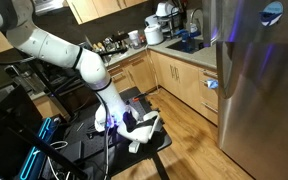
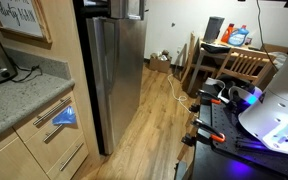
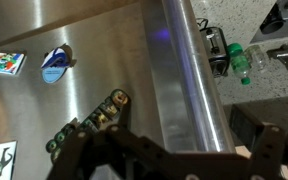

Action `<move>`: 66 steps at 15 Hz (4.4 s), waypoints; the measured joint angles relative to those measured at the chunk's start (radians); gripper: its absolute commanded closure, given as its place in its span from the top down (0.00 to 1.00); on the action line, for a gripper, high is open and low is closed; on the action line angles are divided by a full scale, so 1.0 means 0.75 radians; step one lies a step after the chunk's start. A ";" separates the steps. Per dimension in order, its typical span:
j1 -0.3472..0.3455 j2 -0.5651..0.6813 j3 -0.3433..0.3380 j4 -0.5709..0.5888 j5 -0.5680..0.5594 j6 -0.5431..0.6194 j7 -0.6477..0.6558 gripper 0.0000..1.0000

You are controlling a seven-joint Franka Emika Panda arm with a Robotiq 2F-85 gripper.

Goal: Close the top door of the fridge

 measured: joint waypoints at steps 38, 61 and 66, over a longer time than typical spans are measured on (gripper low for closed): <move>0.291 0.163 -0.212 0.008 0.071 0.300 -0.338 1.00; 0.366 0.253 -0.267 0.093 0.145 0.339 -0.365 0.16; 0.374 0.280 -0.267 0.115 0.158 0.339 -0.365 0.16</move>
